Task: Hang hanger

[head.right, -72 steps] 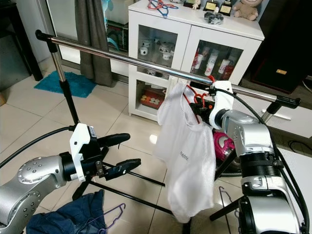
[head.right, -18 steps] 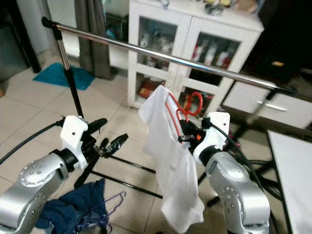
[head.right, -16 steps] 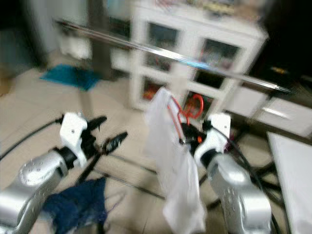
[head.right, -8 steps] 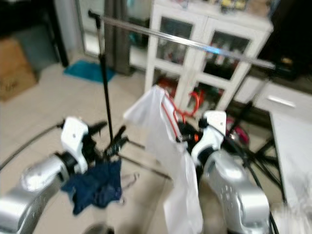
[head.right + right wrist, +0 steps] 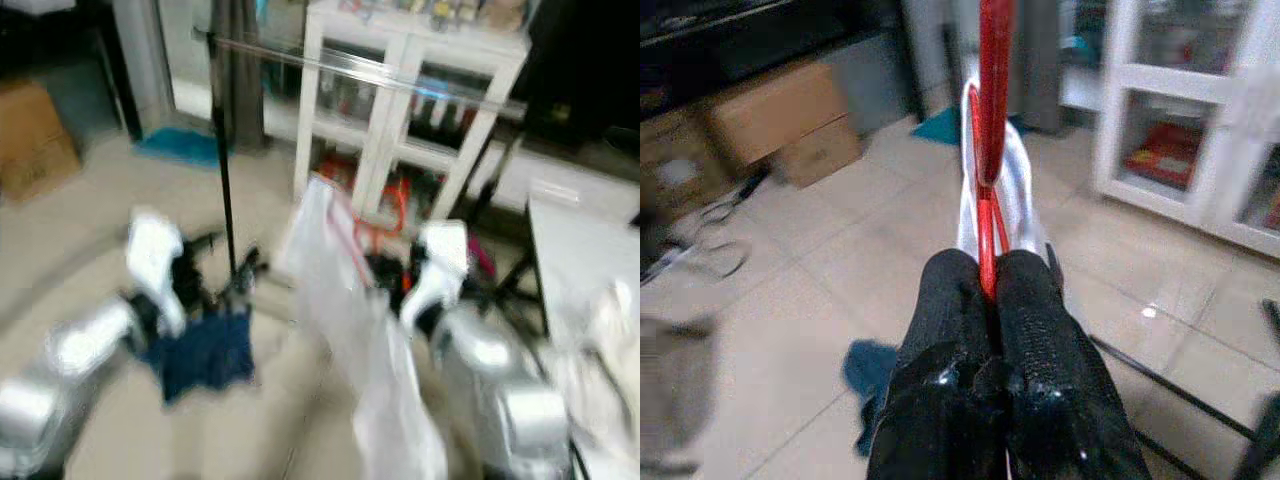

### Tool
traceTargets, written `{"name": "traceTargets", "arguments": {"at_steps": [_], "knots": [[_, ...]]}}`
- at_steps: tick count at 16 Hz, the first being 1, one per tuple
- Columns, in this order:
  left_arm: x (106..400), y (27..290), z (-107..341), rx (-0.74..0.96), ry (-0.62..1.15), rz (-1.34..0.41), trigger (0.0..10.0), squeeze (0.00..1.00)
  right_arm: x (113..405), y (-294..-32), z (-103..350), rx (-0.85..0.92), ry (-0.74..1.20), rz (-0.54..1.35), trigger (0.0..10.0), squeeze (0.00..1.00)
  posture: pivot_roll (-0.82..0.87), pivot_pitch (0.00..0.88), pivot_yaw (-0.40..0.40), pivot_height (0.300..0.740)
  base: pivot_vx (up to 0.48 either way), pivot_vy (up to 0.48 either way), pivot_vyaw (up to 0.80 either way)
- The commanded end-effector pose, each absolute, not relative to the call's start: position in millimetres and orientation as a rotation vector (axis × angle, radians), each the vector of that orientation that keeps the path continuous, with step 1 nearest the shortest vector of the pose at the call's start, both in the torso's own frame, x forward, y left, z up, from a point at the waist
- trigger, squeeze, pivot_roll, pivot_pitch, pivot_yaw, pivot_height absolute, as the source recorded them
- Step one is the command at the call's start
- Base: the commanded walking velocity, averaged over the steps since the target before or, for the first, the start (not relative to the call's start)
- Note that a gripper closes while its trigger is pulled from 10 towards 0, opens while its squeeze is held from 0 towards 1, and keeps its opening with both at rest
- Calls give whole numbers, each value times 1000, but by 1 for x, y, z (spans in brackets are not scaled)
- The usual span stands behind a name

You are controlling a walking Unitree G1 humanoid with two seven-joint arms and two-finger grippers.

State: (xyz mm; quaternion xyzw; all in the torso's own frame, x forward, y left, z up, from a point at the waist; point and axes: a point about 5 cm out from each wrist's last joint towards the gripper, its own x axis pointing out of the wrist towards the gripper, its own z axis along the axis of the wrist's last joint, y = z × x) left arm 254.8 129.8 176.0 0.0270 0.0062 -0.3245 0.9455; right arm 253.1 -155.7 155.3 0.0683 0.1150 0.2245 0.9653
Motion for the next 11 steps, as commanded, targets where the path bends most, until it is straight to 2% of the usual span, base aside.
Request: {"name": "traceTargets", "arguments": {"at_steps": [1, 4, 7, 8, 9, 10, 11], "knots": [[256, 126, 182, 46, -1, -691, 10000, 1000, 257, -150, 172, 130, 168, 517, 0, 0, -25, 0, -99, 740, 0, 0, 0], [262, 126, 190, 55, -25, -672, 10000, 1000, 258, -145, 178, 140, 151, 570, 0, 0, -25, 0, -90, 740, 0, 0, 0], [276, 140, 188, 109, -8, -548, 10000, 1000, 257, -141, 188, 159, 110, 641, 0, 0, -25, 0, -89, 740, 0, 0, 0], [280, 140, 188, 106, -15, -556, 10000, 835, 257, -140, 189, 161, 104, 660, 0, 0, -20, 0, -97, 740, 0, 0, 0], [285, 139, 189, 110, -23, -566, 10000, 118, 256, -139, 190, 161, 101, 684, 0, 0, -22, 0, -96, 740, 0, 0, 0], [296, 140, 189, 131, -31, -561, 10000, 0, 253, -136, 192, 163, 92, 731, 0, 0, -24, 0, -90, 740, 0, 0, 0], [300, 141, 190, 138, -35, -552, 10000, 0, 252, -135, 193, 166, 87, 750, 0, 0, -24, 0, -90, 740, 0, 0, 0]]}}
